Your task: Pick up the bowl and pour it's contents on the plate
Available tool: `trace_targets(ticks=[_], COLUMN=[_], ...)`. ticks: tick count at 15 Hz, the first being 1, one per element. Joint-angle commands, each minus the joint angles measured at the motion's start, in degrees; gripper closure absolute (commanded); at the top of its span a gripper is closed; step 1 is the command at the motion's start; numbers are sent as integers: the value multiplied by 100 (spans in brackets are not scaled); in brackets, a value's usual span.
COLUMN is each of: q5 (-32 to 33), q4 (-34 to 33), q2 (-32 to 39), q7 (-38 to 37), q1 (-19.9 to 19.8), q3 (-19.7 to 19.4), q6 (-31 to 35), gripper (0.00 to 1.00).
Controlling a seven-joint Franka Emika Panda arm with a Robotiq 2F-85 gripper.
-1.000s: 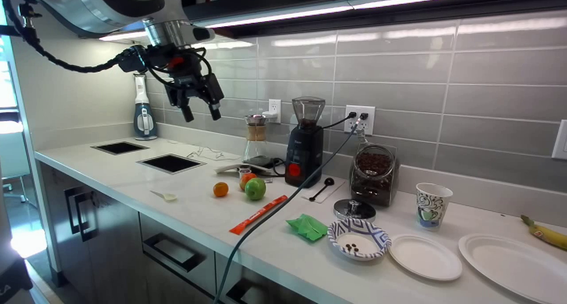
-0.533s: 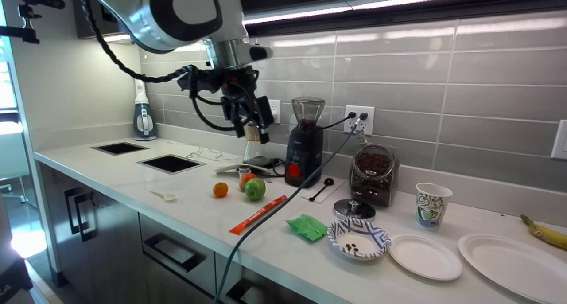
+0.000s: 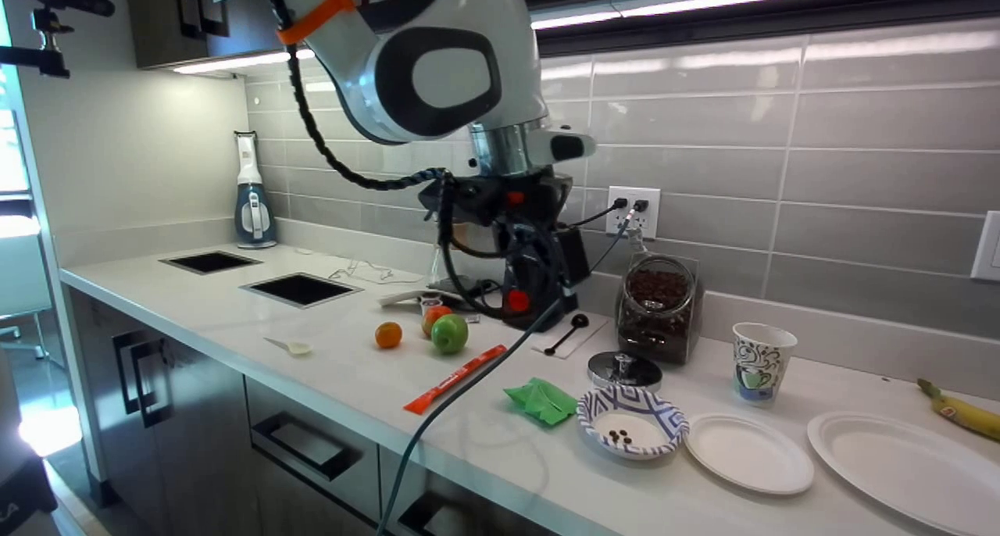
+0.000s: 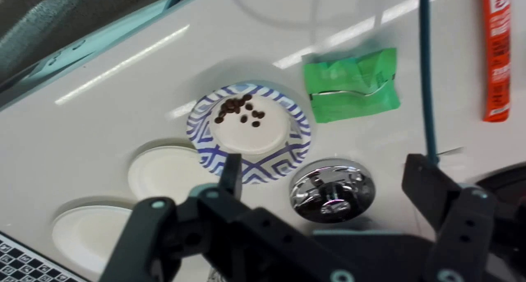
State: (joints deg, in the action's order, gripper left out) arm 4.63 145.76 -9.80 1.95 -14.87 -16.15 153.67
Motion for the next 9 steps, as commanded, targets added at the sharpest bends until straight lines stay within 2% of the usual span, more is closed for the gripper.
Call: trace_targets(ticks=[1, 3, 4, 9], q5=[-454, -883, -477, -527], q4=[-869, -1256, -790, -900], q2=[1123, 1477, 969, 1079], q7=[184, 416, 160, 211], q1=[-131, -179, -201, -213], q3=[-252, -284, -223, -200], q6=[209, -21, 104, 107], gripper=[0, 0, 0, 0])
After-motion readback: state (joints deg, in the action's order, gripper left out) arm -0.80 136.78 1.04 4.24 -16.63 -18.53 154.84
